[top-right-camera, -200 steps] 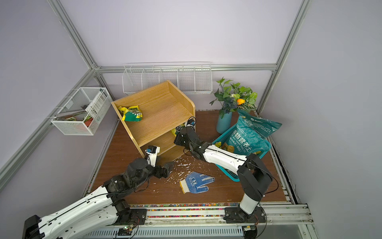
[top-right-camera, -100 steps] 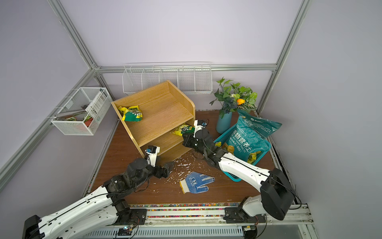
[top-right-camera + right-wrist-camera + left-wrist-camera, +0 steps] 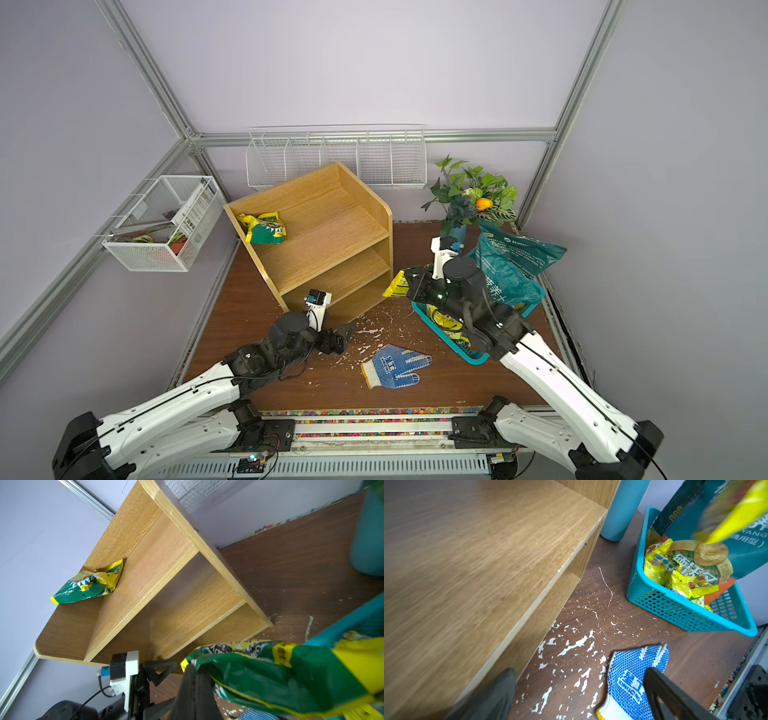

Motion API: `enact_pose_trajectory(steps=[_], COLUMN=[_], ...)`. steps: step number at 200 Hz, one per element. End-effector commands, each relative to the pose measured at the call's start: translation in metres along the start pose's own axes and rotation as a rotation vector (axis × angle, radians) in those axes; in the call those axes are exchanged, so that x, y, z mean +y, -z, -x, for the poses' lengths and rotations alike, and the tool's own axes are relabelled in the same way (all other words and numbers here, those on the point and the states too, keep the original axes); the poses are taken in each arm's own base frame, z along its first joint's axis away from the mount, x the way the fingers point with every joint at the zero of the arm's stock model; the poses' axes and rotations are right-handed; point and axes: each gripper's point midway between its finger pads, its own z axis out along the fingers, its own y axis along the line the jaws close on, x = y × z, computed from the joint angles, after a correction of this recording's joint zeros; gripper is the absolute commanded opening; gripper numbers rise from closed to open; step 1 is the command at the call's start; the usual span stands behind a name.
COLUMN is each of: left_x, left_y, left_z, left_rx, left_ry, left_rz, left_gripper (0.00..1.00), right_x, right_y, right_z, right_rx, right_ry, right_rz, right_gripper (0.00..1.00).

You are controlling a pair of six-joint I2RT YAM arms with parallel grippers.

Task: Take down the fertilizer bag from the shelf
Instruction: Place the fertilizer bag in the storage box.

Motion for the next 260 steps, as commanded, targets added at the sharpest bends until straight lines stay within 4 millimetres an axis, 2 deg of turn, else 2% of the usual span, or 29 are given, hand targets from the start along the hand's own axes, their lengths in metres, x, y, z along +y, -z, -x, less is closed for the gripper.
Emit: enact_pose_trajectory(steps=[1,31,62,86,103,114,128,155,208,228,260], left_x=[-0.018,-0.028,-0.033,-0.032,-0.03,-0.029,-0.028,-0.024,-0.02,-0.02,-0.017], left_y=[-0.001,-0.012,-0.017,-0.017,-0.016,-0.015,-0.013,-0.009,-0.004,-0.004,-0.002], left_z=[0.03,0.036,0.037,0.036,0.034,0.031,0.029,0.026,0.026,0.028,0.028], left_rx=[-0.066,-0.056,-0.039,-0.036,-0.034,-0.031,-0.029,-0.023,-0.038,-0.043,-0.056], left_ry=[-0.028,-0.035,-0.041,-0.042,-0.037,-0.03,-0.025,-0.02,-0.015,-0.014,-0.005], left_rz=[-0.061,-0.091,-0.109,-0.105,-0.099,-0.096,-0.095,-0.083,-0.07,-0.071,-0.06], left_gripper=[1.0,1.0,1.0,1.0,1.0,1.0,1.0,1.0,1.0,1.0,1.0], right_x=[-0.045,-0.085,-0.108,-0.13,-0.153,-0.163,-0.174,-0.179,-0.209,-0.224,-0.261], right_y=[0.043,0.08,0.092,0.106,0.12,0.121,0.118,0.098,0.044,0.029,0.038], right_z=[-0.01,-0.031,-0.048,-0.051,-0.048,-0.045,-0.046,-0.053,-0.096,-0.116,-0.169], right_rx=[0.027,-0.009,-0.018,-0.047,-0.118,-0.171,-0.227,-0.25,0.043,0.159,0.28], right_ry=[0.032,-0.008,-0.101,-0.123,-0.116,-0.097,-0.087,-0.104,-0.147,-0.236,-0.356], right_rz=[-0.219,-0.359,-0.411,-0.514,-0.619,-0.644,-0.667,-0.622,-0.658,-0.668,-0.82], right_gripper=[0.0,0.0,0.0,0.0,0.0,0.0,0.0,0.0,0.0,0.0,0.0])
